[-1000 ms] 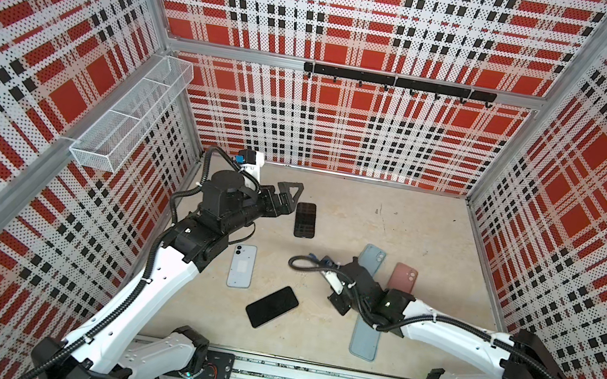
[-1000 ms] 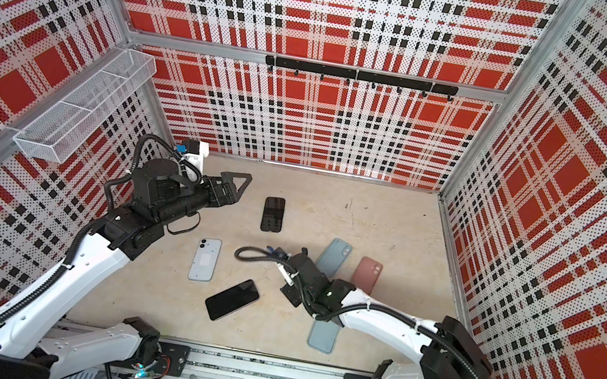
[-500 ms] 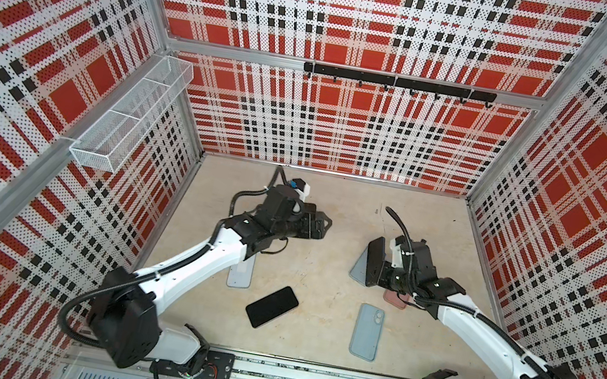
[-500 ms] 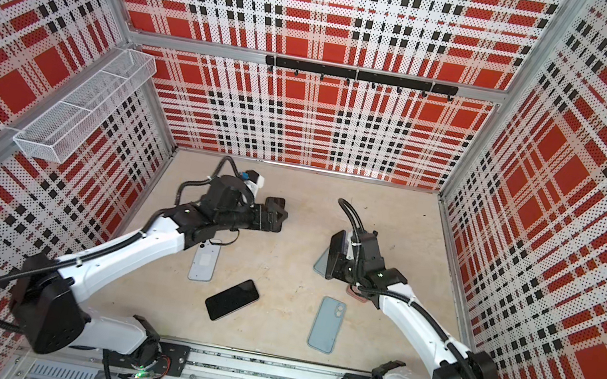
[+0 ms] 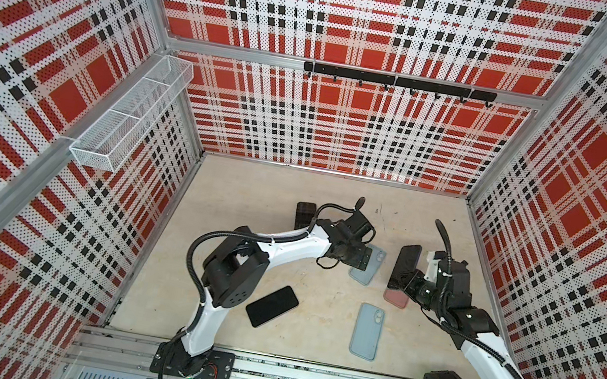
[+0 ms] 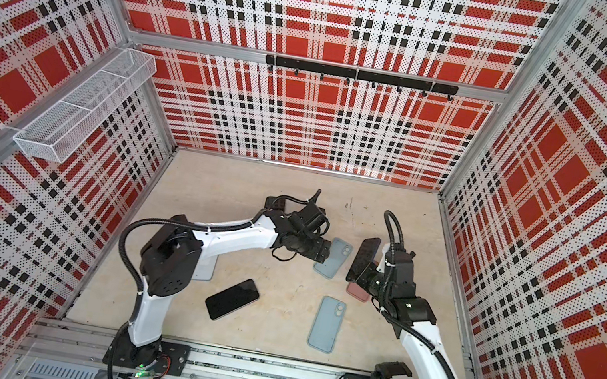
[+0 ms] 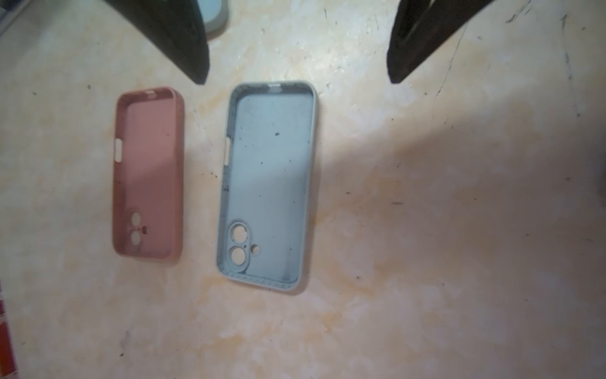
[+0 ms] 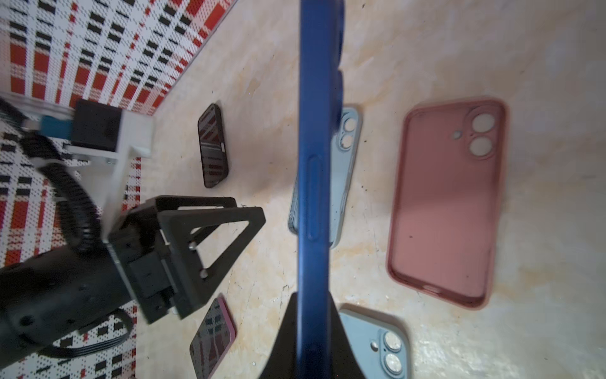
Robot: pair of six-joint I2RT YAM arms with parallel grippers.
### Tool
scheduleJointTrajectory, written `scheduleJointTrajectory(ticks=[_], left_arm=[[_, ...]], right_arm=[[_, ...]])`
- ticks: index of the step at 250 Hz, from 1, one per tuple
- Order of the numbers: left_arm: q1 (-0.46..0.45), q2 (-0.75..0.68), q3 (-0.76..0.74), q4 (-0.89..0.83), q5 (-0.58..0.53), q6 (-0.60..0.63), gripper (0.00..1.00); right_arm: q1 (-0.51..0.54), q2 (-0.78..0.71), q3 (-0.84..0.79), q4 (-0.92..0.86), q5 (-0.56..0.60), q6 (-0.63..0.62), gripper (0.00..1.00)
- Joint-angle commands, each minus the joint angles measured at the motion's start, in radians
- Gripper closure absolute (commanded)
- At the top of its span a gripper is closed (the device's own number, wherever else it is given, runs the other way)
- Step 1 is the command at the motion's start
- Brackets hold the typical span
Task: Put the phone into the phone case
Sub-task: 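Grasp the light-blue case's edge with the left gripper while right hovers the phone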
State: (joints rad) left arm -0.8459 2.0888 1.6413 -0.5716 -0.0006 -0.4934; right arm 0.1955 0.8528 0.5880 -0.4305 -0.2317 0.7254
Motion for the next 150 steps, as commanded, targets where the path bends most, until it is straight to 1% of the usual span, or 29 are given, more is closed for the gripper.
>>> scheduleJointTrajectory(ticks=[1,16,38,64,87,102,134,150], left_arm=[[-0.007,0.087,0.078,-0.077,-0.078,0.003,0.17],[-0.001,0.132,0.111,-0.08,-0.064,0.001,0.22],[-0.002,0.187,0.163,-0.085,-0.056,0.001,0.31],[-0.007,0.233,0.217,-0.104,-0.073,0.02,0.39],[-0.009,0.268,0.258,-0.13,-0.099,0.038,0.48],[-0.007,0.284,0.276,-0.147,-0.112,0.045,0.55],[0.0,0.295,0.28,-0.149,-0.146,0.048,0.73],[0.006,0.299,0.279,-0.149,-0.153,0.046,0.78]], right_arm=[[-0.028,-0.048,-0.006,0.048,-0.036,-0.021,1.0],[-0.032,-0.054,-0.011,0.051,-0.037,-0.032,1.0],[-0.034,-0.057,-0.029,0.072,-0.045,-0.033,1.0],[-0.037,-0.057,-0.052,0.1,-0.058,-0.032,1.0],[-0.04,-0.059,-0.07,0.121,-0.06,-0.029,1.0],[-0.044,-0.058,-0.079,0.135,-0.064,-0.024,1.0],[-0.045,-0.05,-0.083,0.149,-0.066,-0.024,1.0],[-0.047,-0.039,-0.081,0.158,-0.069,-0.026,1.0]])
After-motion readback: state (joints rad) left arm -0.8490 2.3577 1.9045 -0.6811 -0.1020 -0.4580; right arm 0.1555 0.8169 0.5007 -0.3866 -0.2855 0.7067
